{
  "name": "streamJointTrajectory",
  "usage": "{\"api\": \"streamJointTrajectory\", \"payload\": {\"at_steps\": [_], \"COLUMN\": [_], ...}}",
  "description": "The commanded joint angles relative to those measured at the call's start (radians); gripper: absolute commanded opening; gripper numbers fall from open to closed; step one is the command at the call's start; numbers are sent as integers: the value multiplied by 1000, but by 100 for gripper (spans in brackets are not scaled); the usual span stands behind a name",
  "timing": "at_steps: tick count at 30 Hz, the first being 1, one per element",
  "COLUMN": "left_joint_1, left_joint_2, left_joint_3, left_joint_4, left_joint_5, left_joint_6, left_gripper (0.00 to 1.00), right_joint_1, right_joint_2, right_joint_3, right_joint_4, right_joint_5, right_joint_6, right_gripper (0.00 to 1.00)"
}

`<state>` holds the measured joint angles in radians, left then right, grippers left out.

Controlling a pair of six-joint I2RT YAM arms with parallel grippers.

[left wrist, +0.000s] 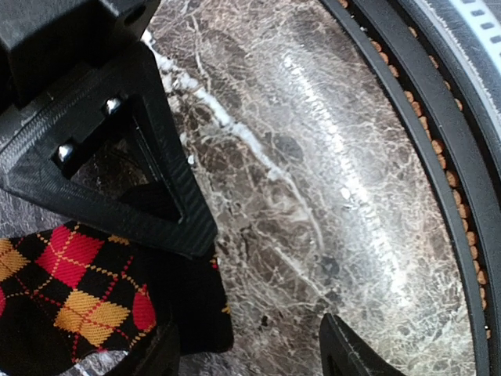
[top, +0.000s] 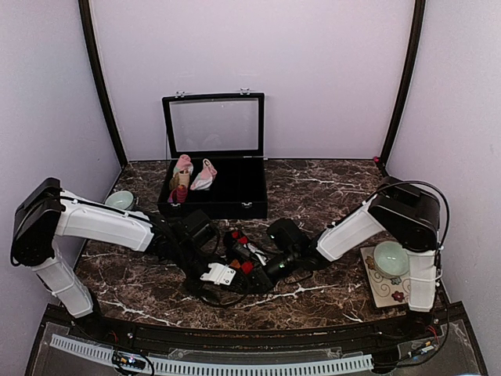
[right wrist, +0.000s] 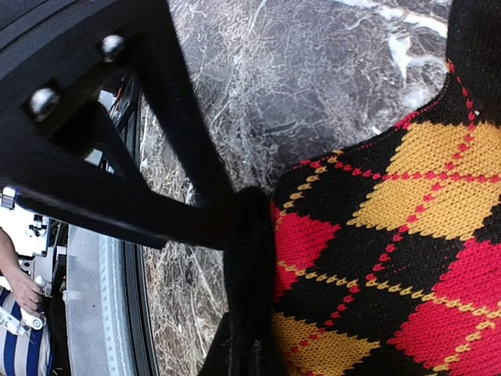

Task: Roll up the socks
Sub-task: Pick up the sock from the center of the board.

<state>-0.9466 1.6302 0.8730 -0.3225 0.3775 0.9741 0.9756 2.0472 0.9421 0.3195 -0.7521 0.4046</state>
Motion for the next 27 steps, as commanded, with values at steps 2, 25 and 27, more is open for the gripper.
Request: {"api": "streamJointTrajectory", "payload": {"at_steps": [2,25,27], "left_joint_1": [-4,3,12], "left_joint_2": [39,180,175], "left_joint_3": [22,80,84], "left_joint_4": [10,-82,-108], "left_joint_5": [-33,-168,-142], "left_joint_6": [11,-1,-14], "left_gripper": [59,0,0], "right_joint_1": [-13,-27,-28], "right_joint_2": [92,22,-21], "right_joint_3": [-67,-67,-76], "right_joint_4": [-239,-232,-264], "right_joint_5": [98,135,183], "right_joint_6": [6,38,17], "right_gripper": [0,37,47]}}
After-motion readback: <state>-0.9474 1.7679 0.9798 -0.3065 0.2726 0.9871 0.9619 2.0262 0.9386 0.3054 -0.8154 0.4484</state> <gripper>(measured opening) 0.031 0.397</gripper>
